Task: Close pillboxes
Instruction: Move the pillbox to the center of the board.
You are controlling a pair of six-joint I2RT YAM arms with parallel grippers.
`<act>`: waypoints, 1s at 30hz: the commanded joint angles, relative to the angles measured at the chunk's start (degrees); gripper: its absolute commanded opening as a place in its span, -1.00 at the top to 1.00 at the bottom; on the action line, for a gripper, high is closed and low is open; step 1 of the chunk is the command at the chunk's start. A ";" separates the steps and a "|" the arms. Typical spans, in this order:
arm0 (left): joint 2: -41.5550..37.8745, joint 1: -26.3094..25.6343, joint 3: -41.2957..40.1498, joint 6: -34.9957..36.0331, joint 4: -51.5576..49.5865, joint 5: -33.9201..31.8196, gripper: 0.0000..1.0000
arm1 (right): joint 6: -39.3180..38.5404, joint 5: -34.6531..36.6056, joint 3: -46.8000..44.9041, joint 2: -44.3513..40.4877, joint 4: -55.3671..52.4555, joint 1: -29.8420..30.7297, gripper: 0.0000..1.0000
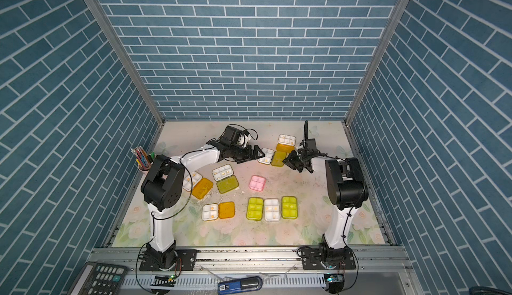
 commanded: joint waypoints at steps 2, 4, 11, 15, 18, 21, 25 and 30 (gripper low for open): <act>-2.88 0.58 -1.44 1.86 -2.77 -1.00 -0.96 | -0.54 -0.56 0.71 0.79 0.52 0.39 0.77; -3.43 0.69 -1.89 1.76 -2.54 -1.13 -0.96 | -0.85 -0.23 0.68 0.41 0.11 0.61 0.78; -4.40 0.84 -3.98 1.47 -1.35 -1.51 -0.96 | -2.80 1.36 1.29 -0.57 -2.10 1.40 0.78; -4.84 0.80 -5.11 1.41 -0.72 -1.71 -0.96 | -4.61 2.31 1.47 -1.29 -3.98 1.98 0.78; -5.02 0.84 -5.57 1.35 -0.44 -1.82 -0.96 | -6.10 3.36 0.96 -2.23 -5.07 2.90 0.78; -4.77 0.84 -5.64 1.38 -0.21 -1.86 -0.96 | -7.69 4.47 0.60 -3.24 -6.49 4.00 0.77; -4.20 0.83 -5.44 1.22 0.11 -1.60 -0.97 | -8.33 5.12 -0.97 -4.86 -6.60 4.85 0.78; -3.41 0.83 -5.08 0.70 0.85 -1.09 -0.96 | -9.77 5.92 -2.91 -6.74 -7.25 5.78 0.77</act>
